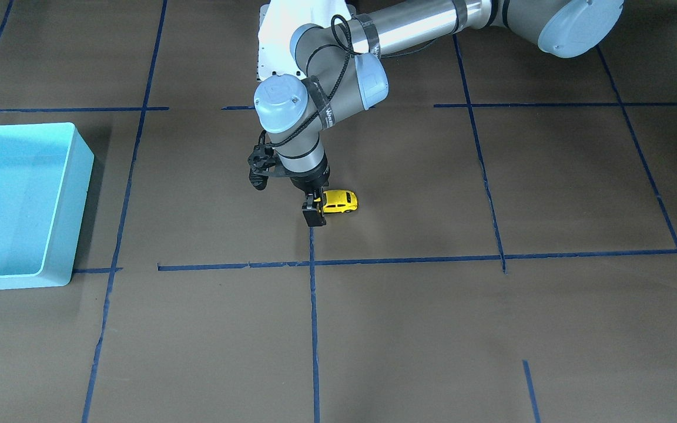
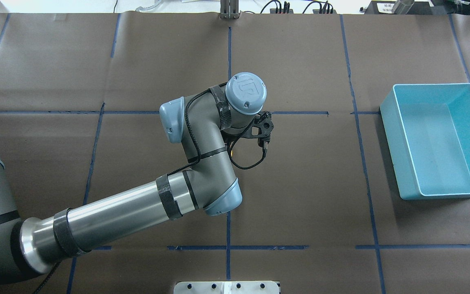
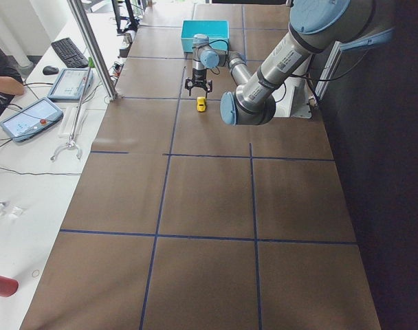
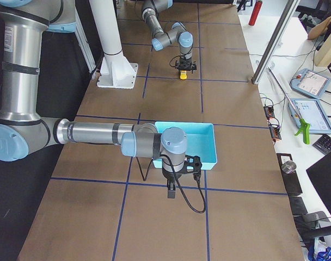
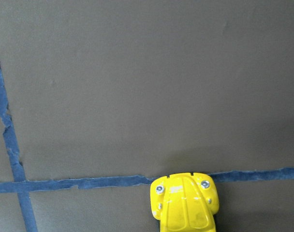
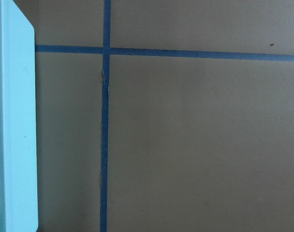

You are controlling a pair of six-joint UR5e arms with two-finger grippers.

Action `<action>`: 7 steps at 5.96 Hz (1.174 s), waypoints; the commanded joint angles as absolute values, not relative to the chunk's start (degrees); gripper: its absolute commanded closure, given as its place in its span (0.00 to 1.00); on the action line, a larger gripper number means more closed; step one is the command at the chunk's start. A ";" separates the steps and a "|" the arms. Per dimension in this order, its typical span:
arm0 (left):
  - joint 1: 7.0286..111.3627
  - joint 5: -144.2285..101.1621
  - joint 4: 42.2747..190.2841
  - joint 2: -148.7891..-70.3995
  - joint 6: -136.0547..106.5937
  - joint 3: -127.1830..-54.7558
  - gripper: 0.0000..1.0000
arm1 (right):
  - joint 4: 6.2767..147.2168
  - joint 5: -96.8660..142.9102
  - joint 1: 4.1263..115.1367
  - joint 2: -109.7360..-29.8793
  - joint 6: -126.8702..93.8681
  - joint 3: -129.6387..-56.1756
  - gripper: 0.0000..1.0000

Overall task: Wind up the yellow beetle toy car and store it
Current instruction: 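Push the held car along the table farther from the robot with the left gripper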

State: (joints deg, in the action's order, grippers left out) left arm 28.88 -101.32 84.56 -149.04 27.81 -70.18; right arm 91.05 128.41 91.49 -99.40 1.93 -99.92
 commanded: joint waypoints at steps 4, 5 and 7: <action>26.64 -101.69 86.48 -148.27 25.42 -70.05 0.00 | 90.97 128.41 91.49 -99.32 1.93 -99.84 0.00; 26.54 -101.60 87.18 -148.27 25.49 -69.87 0.00 | 91.05 128.41 91.49 -99.40 1.93 -99.84 0.00; 26.63 -101.69 87.28 -148.27 25.49 -69.96 0.72 | 91.05 128.50 91.49 -99.40 1.93 -99.93 0.00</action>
